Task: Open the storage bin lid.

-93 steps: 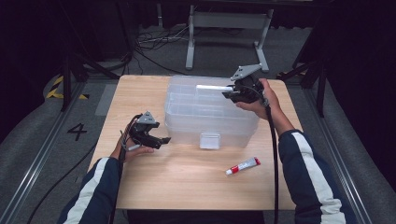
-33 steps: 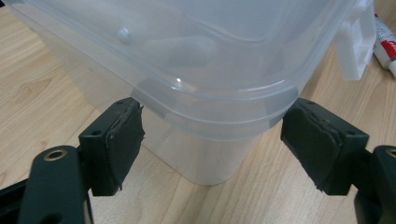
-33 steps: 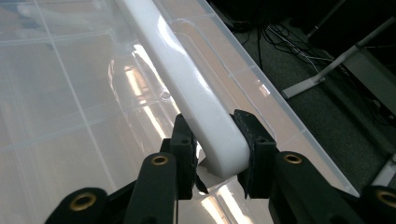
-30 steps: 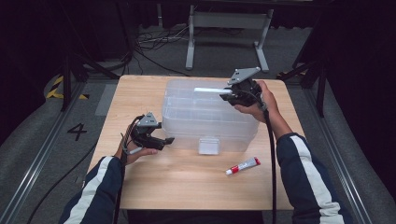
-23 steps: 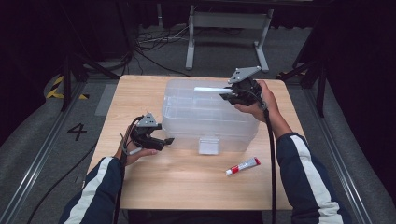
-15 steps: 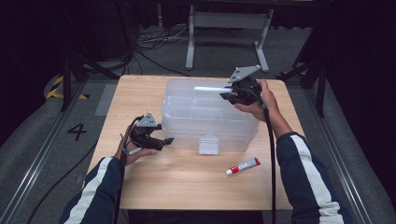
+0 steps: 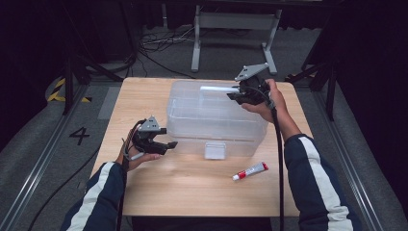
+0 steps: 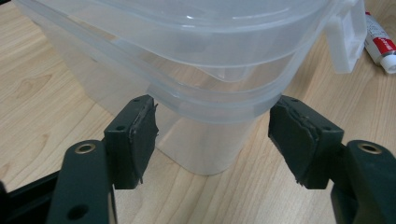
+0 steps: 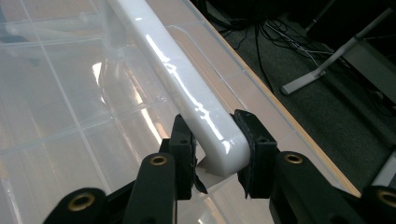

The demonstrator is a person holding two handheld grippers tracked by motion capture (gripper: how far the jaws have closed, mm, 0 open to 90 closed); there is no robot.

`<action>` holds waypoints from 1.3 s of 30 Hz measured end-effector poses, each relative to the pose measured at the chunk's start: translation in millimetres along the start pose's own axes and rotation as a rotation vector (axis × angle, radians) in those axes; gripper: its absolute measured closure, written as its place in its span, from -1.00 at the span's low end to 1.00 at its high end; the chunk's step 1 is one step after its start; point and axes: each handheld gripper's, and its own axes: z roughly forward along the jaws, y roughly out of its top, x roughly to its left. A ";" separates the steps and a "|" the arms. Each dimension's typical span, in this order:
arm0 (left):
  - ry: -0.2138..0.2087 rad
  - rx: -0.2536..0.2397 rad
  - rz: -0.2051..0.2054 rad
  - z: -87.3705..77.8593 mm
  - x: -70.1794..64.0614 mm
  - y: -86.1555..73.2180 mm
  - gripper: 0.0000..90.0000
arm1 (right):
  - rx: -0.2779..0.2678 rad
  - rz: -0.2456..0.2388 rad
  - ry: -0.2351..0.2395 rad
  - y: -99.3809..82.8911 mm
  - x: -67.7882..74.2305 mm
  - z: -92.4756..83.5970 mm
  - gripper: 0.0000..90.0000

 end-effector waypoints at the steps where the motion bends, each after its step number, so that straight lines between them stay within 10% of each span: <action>1: 0.001 0.002 0.001 -0.6 -0.3 0.2 -0.23 | -0.001 0.004 0.000 0.1 -0.3 0.0 0.56; 22: 0.014 -0.066 0.009 -28.1 -4.4 0.5 -0.02 | 0.030 0.016 -0.009 10.1 -8.5 0.2 0.55; 39: 0.045 -0.141 0.012 -27.9 -6.4 15.0 0.63 | 0.046 0.018 -0.016 14.4 -11.0 -1.9 0.55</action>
